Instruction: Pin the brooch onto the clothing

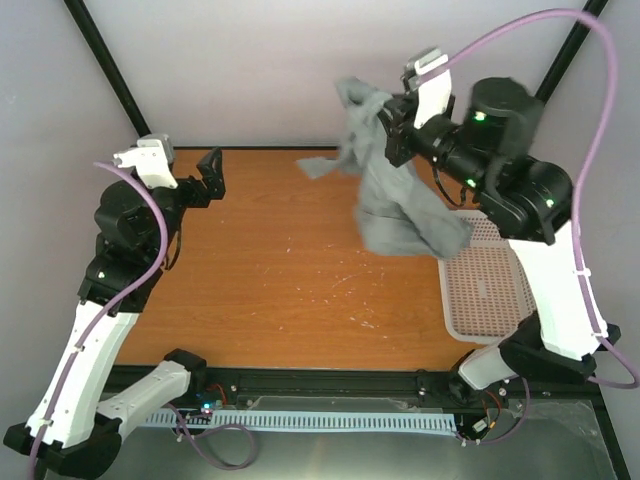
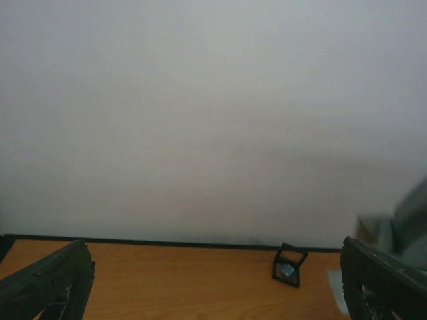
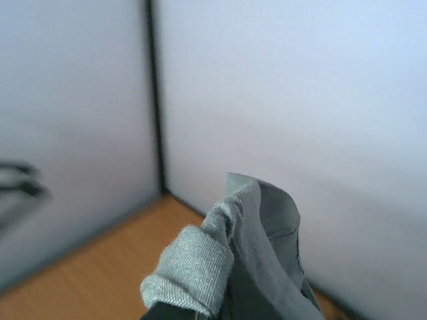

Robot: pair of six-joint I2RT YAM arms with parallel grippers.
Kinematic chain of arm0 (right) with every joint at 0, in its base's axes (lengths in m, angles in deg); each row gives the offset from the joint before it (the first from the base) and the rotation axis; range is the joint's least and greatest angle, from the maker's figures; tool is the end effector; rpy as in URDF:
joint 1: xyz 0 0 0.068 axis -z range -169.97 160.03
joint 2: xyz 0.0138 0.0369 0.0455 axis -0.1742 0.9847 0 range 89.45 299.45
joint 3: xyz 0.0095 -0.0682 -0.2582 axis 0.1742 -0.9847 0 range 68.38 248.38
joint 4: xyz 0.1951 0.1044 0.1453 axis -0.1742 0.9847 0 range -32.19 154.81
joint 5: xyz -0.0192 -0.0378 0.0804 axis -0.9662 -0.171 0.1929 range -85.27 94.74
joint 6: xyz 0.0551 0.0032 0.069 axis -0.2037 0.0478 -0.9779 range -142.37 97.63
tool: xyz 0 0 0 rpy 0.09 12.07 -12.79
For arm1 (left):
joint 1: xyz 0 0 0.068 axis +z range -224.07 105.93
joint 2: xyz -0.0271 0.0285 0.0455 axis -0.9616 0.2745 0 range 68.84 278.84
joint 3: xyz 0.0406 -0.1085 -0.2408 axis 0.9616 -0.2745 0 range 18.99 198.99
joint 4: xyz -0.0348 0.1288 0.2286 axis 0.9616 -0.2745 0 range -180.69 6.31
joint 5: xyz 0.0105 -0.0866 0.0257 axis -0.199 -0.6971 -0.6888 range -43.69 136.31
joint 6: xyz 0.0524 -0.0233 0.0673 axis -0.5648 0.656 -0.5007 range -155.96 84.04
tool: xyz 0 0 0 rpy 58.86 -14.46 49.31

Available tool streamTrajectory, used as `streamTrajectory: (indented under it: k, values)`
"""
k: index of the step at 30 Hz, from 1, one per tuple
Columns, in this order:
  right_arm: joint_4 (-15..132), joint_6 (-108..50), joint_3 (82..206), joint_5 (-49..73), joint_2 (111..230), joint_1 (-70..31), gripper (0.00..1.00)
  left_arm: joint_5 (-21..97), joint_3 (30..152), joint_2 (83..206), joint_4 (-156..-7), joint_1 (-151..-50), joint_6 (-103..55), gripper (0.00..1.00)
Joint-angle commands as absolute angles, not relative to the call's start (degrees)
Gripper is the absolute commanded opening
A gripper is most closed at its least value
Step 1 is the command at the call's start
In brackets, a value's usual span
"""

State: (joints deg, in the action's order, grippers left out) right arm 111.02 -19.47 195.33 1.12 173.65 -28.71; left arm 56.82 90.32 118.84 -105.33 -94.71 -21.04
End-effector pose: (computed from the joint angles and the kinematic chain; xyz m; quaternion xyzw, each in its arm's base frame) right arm 0.2258 0.1749 0.5555 -0.2542 0.7252 0.1737 0.6159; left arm 0.2061 -0.0623 0.4568 -0.0292 0.7084 -0.1526 0.6885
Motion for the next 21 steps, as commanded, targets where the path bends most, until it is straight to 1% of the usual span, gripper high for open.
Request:
streamTrajectory:
  k: [1, 3, 4, 5, 7, 9, 12, 14, 16, 17, 18, 19, 21]
  values:
    - [100.4, -22.8, 209.9, 9.8, 179.3, -35.4, 0.03, 60.5, 94.6, 118.1, -104.3, -95.1, -22.5, 1.0]
    - [96.8, -23.7, 215.4, 6.1, 180.0, -35.6, 0.03, 60.7, 94.8, 117.8, -104.4, -95.2, -22.3, 1.0]
    - [94.2, -24.3, 215.3, 4.9, 179.2, -35.6, 0.03, 60.9, 95.1, 117.7, -105.0, -95.1, -21.5, 1.0]
    - [90.6, -25.4, 213.1, 3.7, 177.6, -35.6, 0.03, 61.5, 95.2, 117.3, -105.6, -95.2, -20.7, 1.0]
    - [84.6, -28.5, 205.0, 1.9, 173.8, -35.6, 0.03, 62.1, 95.1, 116.7, -106.1, -95.1, -19.8, 1.0]
    - [83.2, -32.9, 195.1, -1.0, 170.7, -35.6, 0.03, 63.2, 94.8, 116.0, -106.4, -95.1, -19.4, 1.0]
    - [91.8, -38.4, 186.9, -11.4, 169.7, -35.5, 0.03, 66.0, 94.9, 115.4, -107.2, -95.1, -19.1, 1.0]
    - [98.5, -40.1, 178.6, -23.4, 169.3, -34.3, 0.03, 66.6, 95.1, 115.3, -107.6, -95.2, -19.1, 1.0]
    - [102.2, -40.0, 169.0, -27.6, 169.9, -31.1, 0.03, 66.3, 94.7, 115.5, -108.2, -95.1, -18.4, 1.0]
    - [102.6, -39.1, 162.9, -29.4, 170.2, -29.5, 0.12, 66.0, 94.3, 115.7, -108.5, -95.2, -17.8, 1.0]
    - [103.0, -38.6, 157.4, -29.3, 170.8, -27.2, 0.28, 65.5, 93.9, 115.9, -108.8, -95.1, -16.9, 1.0]
    - [103.4, -37.8, 152.8, -25.0, 171.4, -24.4, 0.5, 64.8, 93.3, 116.2, -109.1, -95.1, -15.8, 1.0]
    - [105.2, -35.9, 147.2, -16.0, 172.4, -20.3, 0.73, 62.7, 92.5, 117.4, -110.3, -95.2, -13.1, 1.0]
